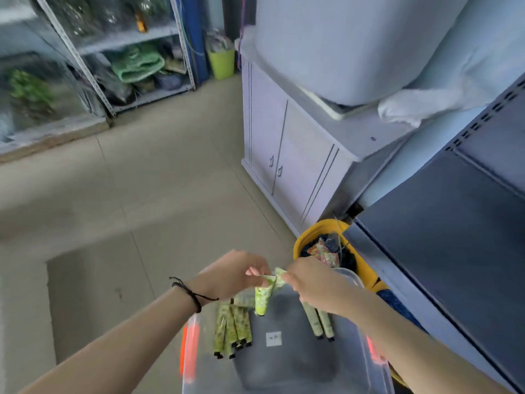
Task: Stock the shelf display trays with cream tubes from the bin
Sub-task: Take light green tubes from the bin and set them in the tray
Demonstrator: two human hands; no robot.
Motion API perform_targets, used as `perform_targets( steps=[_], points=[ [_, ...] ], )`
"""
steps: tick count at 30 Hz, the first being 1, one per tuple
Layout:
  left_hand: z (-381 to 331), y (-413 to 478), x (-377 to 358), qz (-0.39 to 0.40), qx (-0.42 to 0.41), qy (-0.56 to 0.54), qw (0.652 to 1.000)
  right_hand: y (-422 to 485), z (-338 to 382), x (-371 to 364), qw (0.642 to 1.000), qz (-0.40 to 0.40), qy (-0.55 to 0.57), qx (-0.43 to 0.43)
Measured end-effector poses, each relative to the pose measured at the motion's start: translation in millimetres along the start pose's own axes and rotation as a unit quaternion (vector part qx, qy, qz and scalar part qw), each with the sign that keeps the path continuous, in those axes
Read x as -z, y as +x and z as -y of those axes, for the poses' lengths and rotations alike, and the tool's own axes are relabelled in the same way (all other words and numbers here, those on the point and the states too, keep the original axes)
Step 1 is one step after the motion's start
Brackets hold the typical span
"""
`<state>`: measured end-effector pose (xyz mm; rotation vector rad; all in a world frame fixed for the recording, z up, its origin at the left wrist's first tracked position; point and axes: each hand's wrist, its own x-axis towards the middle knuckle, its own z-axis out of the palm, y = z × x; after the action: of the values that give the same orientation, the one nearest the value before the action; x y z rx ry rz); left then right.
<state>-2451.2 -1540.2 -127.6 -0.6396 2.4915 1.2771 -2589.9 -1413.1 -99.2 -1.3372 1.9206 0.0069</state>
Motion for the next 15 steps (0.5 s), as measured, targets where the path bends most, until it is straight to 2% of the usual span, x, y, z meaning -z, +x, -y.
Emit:
perform_targets(
  steps=[3, 7, 15],
  points=[
    [-51.2, -30.5, 63.7, -0.034, -0.051, 0.03, 0.998, -41.6, 39.4, 66.4, 0.996, -0.088, 0.022, 0.022],
    [-122.8, -73.8, 156.1, -0.099, -0.117, 0.066, 0.986, -102.3, 85.3, 154.4, 0.971, -0.214, 0.092, 0.056],
    [-272.4, -141.7, 302.9, -0.225, -0.253, 0.123, 0.933, -226.5, 160.9, 319.2, 0.912, -0.364, 0.166, 0.093]
  ],
)
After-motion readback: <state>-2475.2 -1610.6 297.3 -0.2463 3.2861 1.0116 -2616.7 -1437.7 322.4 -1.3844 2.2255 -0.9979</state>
